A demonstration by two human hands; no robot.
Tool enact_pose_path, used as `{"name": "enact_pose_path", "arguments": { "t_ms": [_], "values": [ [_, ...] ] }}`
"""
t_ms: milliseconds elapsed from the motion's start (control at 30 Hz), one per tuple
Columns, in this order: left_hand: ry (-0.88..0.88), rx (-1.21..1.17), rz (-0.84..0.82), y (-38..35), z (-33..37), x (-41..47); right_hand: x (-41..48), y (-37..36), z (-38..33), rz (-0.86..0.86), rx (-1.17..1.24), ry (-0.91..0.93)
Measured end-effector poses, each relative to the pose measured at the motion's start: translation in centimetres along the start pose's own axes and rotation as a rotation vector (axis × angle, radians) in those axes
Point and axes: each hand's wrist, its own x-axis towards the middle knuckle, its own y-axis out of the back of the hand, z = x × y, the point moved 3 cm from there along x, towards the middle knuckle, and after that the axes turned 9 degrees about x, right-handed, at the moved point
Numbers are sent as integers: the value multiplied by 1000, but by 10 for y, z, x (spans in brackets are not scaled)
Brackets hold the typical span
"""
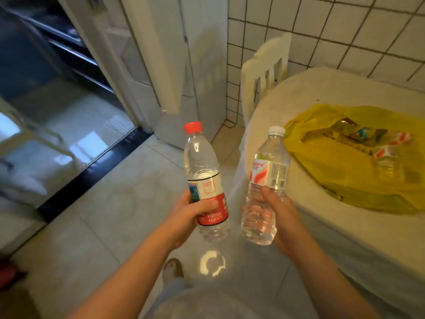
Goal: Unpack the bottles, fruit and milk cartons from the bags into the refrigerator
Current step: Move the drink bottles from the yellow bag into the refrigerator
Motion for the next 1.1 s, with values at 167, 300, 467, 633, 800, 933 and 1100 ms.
{"name": "enact_pose_path", "arguments": {
  "t_ms": [167,300,467,633,800,933,1100],
  "values": [
    [-36,-16,104,123,-3,-3,43,-115,47,-84,-136,-34],
    [-36,-15,212,236,-5,-6,72,-225,94,-154,-216,-50],
    [-19,-58,344,367,-4,-20,101,-354,153,-239,-285,-89],
    [-16,-105,433,459,3,-23,128,-453,193,-284,-384,-114],
    [-8,-187,520,521,17,1,168,-522,208,-331,-430,-91],
    [-47,-184,545,564,41,37,216,-573,206,-365,-435,-71],
    [-158,-145,563,618,95,108,299,-642,190,-402,-420,4]
  ]
}}
